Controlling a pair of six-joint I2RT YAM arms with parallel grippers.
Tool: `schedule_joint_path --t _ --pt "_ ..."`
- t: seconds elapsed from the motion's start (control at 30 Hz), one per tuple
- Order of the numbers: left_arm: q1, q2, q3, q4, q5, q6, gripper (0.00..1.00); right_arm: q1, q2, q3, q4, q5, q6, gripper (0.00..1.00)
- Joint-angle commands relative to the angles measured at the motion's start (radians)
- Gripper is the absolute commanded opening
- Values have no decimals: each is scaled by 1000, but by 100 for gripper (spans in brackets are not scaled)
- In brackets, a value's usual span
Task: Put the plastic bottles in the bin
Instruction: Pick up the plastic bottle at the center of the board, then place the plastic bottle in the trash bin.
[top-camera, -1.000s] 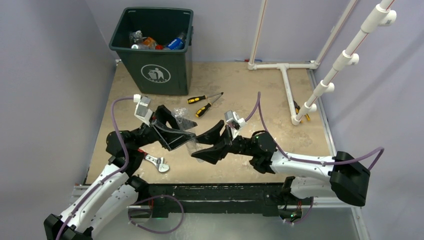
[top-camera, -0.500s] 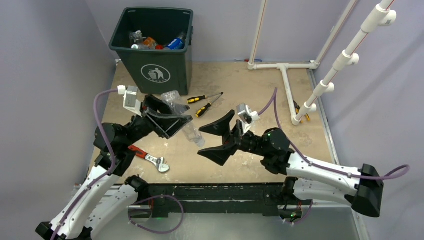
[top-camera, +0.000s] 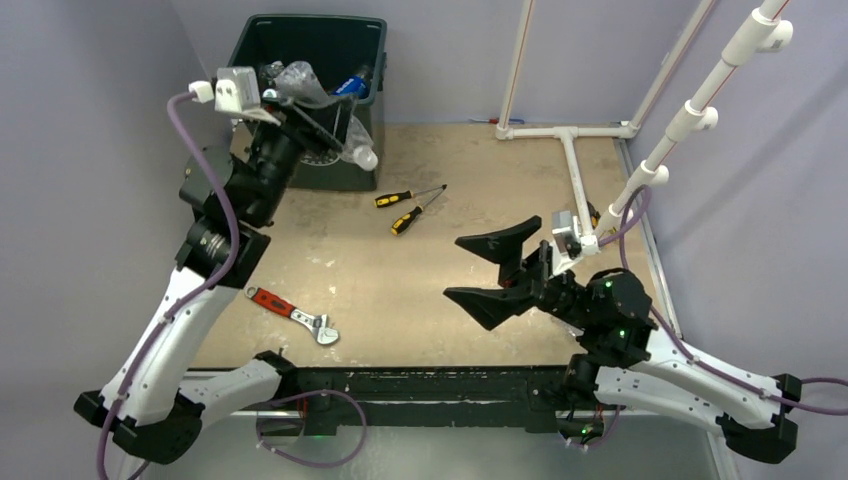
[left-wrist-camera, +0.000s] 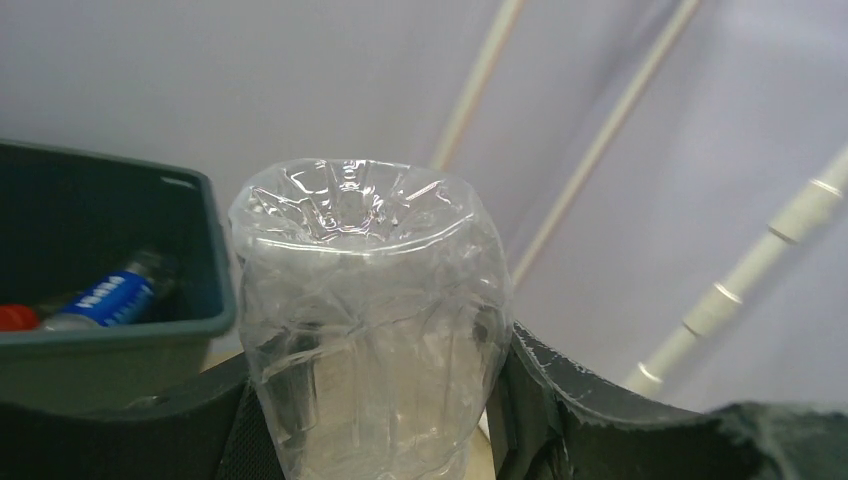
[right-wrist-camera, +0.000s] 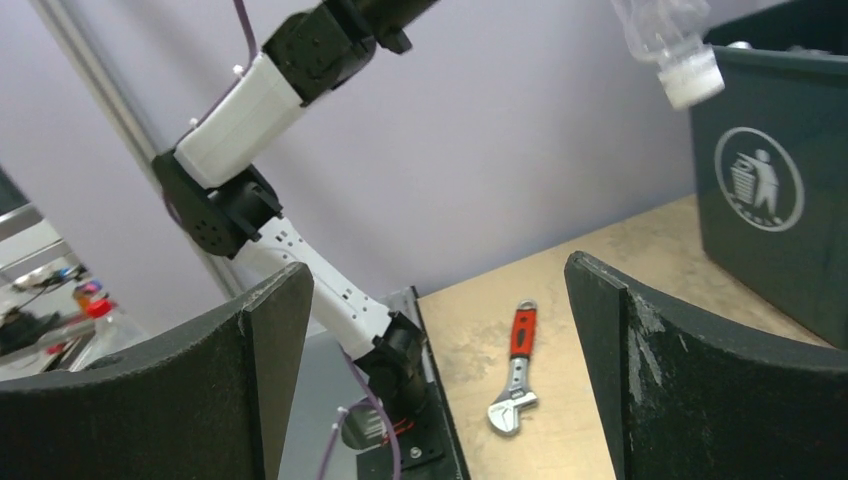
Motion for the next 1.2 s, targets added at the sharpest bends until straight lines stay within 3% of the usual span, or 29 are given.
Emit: schedule_joint_path --t 0.0,0.1,0.17,0.27,0.47,0.6,0.67,0.73,0.77,0.8,0.83,0.9,1.17 --pt "12 112 180 -6 -260 161 0 4 -41 -32 -108 137 -51 99" --pt "95 248 298 39 -253 122 0 4 -36 -49 -171 158 -42 99" --pt "229 323 341 83 -130 0 0 4 -29 -56 -196 184 -40 99" --pt "367 426 397 148 -68 -149 0 4 -32 -65 -223 212 -38 99" --pt "478 598 411 401 -86 -391 0 4 -62 -95 -284 229 -29 99" --pt "488 717 458 458 -81 -554 2 4 -95 -108 -294 261 -34 99" --pt "488 780 509 463 -68 -605 13 4 -107 -108 -292 274 -35 99" --pt "488 828 558 401 -80 -630 35 4 -122 -109 -294 293 -34 99" --pt "486 847 580 363 -104 -623 50 4 -129 -110 -298 299 -32 99" --pt "481 850 598 321 -136 -604 77 4 -137 -112 -300 305 -31 99" --pt "472 843 604 295 -168 -581 87 4 -146 -113 -301 311 -31 99" --pt "459 812 586 281 -225 -532 92 4 -154 -113 -303 324 -29 99" --pt "426 563 412 268 -373 -384 97 4 -125 -70 -406 482 62 99"
